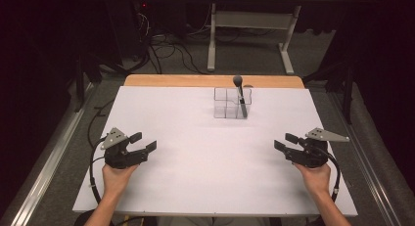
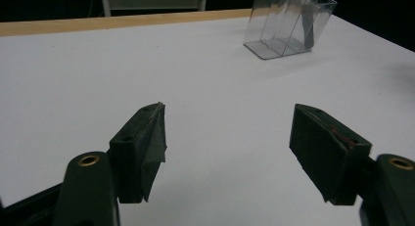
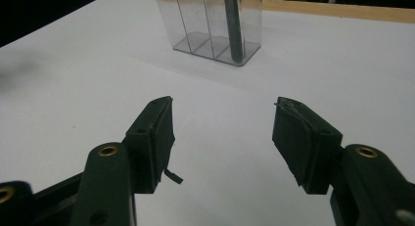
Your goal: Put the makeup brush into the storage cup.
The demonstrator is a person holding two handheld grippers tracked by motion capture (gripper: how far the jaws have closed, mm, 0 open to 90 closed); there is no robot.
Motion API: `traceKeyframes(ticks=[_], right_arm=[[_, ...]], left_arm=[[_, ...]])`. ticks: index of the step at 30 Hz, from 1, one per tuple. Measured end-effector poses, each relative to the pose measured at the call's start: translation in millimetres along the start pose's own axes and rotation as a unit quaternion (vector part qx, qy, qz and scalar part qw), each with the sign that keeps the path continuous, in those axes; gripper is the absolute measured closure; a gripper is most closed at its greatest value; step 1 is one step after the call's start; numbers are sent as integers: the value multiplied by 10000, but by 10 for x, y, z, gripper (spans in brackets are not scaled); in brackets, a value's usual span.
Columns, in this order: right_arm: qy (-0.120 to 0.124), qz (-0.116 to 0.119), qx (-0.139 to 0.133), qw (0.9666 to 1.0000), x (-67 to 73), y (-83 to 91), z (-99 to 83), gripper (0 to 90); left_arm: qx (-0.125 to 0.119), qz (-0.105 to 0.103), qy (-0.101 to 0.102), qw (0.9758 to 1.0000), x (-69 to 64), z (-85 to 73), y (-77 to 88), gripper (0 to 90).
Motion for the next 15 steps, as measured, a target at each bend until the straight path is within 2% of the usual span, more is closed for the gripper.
traceKeyframes(ticks=[15], right_arm=[[-74,-85,92,9999,-24,-35,-119,424]], left_arm=[[-16,-7,-2,10000,-7,0,9,301]])
Point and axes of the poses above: each handheld gripper's, and its own axes: y roughly backward along the jaws, z roughly out of its top, x roughly to its left, the point moved 2 cm from there along -y, roughly forward along the jaws, and after that the axes turned 8 degrees about y, right-handed, at the moved point
